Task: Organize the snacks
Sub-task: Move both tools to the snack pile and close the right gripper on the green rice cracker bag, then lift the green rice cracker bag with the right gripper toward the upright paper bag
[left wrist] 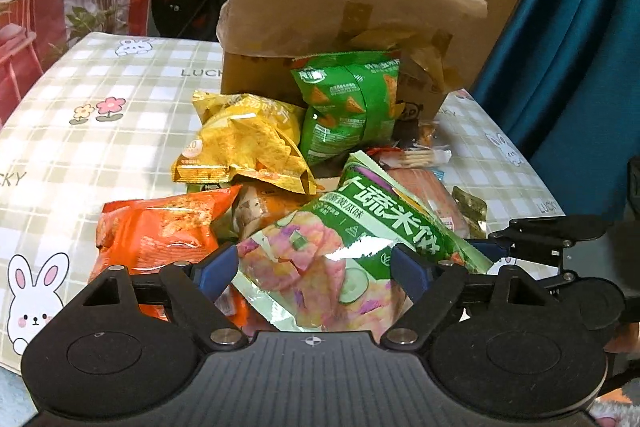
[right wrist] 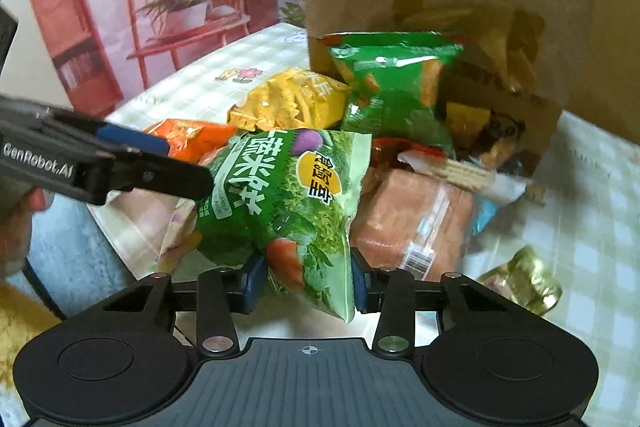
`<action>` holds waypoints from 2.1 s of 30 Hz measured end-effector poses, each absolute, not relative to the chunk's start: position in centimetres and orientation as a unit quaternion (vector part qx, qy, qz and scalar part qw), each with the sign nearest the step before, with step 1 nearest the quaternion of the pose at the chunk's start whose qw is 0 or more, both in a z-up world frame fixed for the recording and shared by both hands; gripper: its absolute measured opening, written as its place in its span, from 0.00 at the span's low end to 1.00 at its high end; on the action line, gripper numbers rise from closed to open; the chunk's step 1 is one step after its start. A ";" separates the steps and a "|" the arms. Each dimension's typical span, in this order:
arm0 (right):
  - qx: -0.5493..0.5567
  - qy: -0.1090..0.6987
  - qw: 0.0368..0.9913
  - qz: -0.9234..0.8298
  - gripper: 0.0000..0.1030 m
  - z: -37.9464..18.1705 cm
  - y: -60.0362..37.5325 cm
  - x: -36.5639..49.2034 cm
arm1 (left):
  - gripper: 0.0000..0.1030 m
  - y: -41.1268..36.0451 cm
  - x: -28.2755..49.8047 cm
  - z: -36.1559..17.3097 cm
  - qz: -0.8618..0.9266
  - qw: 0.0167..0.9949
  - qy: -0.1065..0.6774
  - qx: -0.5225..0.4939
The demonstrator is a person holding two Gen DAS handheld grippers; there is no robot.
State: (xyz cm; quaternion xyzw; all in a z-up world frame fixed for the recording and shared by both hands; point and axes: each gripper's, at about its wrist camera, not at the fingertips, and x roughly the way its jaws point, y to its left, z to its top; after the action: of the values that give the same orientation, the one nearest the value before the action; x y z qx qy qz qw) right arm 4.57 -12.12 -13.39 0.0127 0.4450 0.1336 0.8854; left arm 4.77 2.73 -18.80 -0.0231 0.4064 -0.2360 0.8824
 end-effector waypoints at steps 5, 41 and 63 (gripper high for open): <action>0.049 0.451 0.882 0.127 0.38 -14.0 -12.7 4.8 | 0.82 2.5 4.7 -19.1 -0.232 0.884 0.405 -0.014; 0.113 0.455 0.876 0.116 0.34 -15.0 -12.7 5.2 | 0.85 2.9 5.8 -22.6 -0.284 0.854 0.417 -0.127; 0.065 0.287 0.949 0.111 0.27 -1.4 -16.2 9.4 | 0.67 0.8 10.0 -7.7 -0.323 0.905 0.263 -0.090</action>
State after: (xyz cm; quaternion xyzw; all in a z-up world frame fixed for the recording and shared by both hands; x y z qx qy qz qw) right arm 9.43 -16.19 -1.40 0.0653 0.2872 0.1107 0.9492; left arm 10.01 0.81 -7.74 -0.0905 0.2625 -0.3228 0.9048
